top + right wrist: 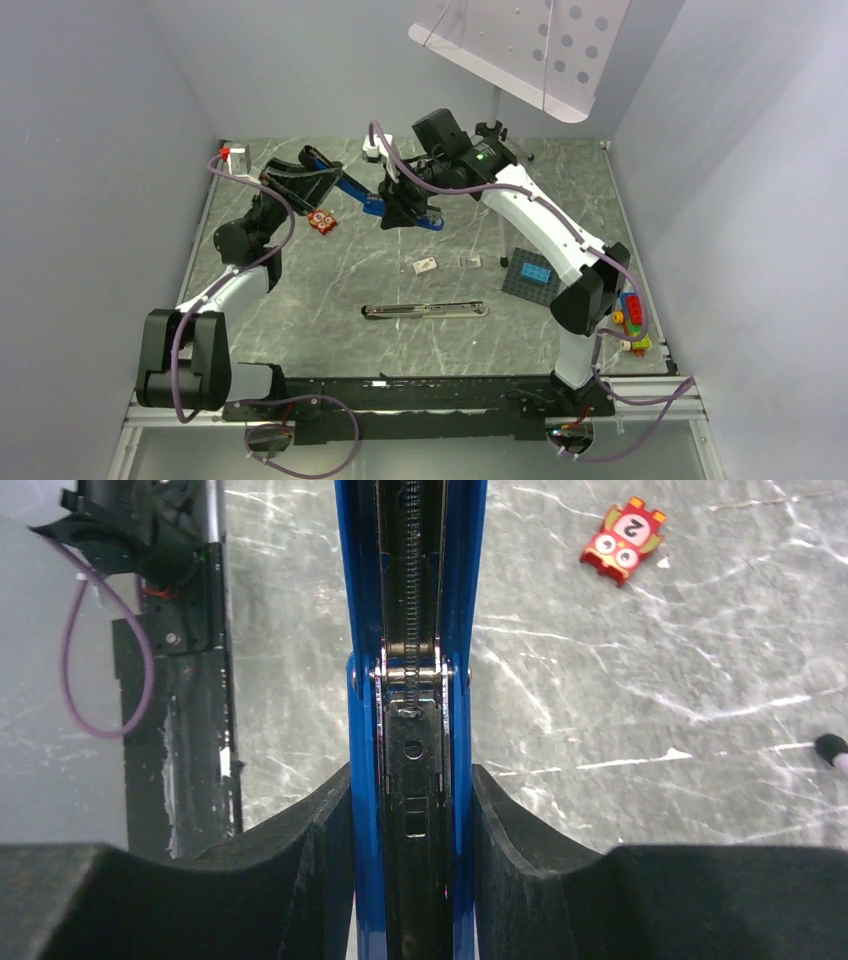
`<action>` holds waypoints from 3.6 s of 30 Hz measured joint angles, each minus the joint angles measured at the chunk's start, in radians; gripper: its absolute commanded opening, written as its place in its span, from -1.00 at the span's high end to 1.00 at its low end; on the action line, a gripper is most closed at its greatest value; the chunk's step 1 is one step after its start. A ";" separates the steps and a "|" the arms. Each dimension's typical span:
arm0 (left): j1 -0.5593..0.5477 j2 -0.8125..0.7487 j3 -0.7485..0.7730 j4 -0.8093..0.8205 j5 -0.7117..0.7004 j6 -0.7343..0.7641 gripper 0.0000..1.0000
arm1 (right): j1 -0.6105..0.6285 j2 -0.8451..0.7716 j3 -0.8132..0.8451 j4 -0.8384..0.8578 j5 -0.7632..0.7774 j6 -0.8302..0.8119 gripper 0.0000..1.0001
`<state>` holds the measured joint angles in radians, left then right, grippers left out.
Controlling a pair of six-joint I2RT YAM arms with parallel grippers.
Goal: Load the staples into the stapler
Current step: Place the stapler at the center of the board.
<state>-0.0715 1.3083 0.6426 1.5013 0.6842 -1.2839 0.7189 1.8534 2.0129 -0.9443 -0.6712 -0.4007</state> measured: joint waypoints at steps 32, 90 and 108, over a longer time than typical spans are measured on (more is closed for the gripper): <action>0.499 -0.256 -0.073 -0.140 0.229 -0.150 -0.99 | -0.062 0.008 -0.195 0.026 0.230 -0.140 0.67; 0.505 -0.264 0.100 -0.520 0.288 -0.091 -0.99 | 0.251 0.492 -0.117 0.375 0.275 -0.368 -0.07; 0.502 -0.277 0.124 -0.690 0.292 -0.033 -0.99 | 0.153 0.463 -0.009 0.330 0.135 -0.226 -0.99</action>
<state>0.4301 1.0309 0.7666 0.8116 0.9760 -1.3167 0.8715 2.3169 2.0037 -0.6147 -0.5358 -0.6270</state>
